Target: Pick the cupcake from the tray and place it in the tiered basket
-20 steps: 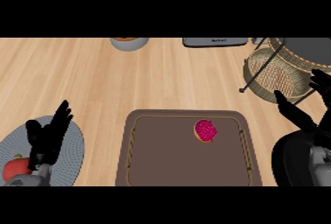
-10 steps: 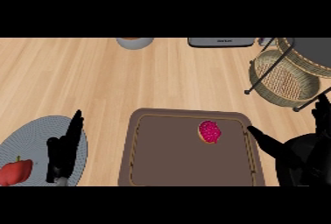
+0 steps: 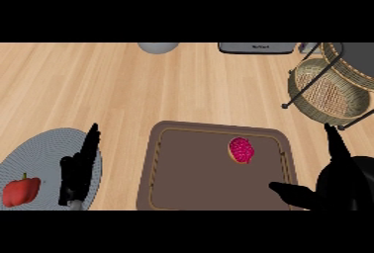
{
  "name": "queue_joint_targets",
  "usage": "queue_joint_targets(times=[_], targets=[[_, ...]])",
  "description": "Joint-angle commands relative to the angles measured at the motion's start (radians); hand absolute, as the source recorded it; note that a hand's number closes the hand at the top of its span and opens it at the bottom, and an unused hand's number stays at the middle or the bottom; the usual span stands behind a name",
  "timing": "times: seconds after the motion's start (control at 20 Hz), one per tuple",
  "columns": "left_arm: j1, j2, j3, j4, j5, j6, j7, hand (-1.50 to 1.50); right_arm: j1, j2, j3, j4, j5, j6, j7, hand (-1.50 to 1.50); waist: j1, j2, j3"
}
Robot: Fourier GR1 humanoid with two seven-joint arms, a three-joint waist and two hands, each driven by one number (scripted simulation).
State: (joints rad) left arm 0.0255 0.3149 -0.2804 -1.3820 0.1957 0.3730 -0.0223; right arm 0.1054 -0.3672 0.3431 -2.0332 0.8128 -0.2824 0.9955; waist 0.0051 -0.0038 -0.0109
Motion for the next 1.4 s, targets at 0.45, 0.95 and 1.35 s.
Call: queue_joint_targets(times=[0.45,0.95,1.35], targets=[[0.006,-0.028,-0.022,0.044,-0.02,-0.009,-0.005,0.0,-0.337,0.27,0.148,0.111,0.386,0.449,0.473,-1.5,0.023,0.006,0.005],[-0.002,-0.045,-0.025,0.017,-0.031,0.007,0.019,0.0,-0.363,0.365,0.089,0.316,0.409,0.601,0.492,-1.5,0.013,0.005,0.008],[0.024,-0.031,-0.013,0.02,-0.03,-0.019,-0.005,0.0,-0.404,0.366,0.095,0.384,0.334,0.547,0.492,-1.5,0.014,0.002,0.009]])
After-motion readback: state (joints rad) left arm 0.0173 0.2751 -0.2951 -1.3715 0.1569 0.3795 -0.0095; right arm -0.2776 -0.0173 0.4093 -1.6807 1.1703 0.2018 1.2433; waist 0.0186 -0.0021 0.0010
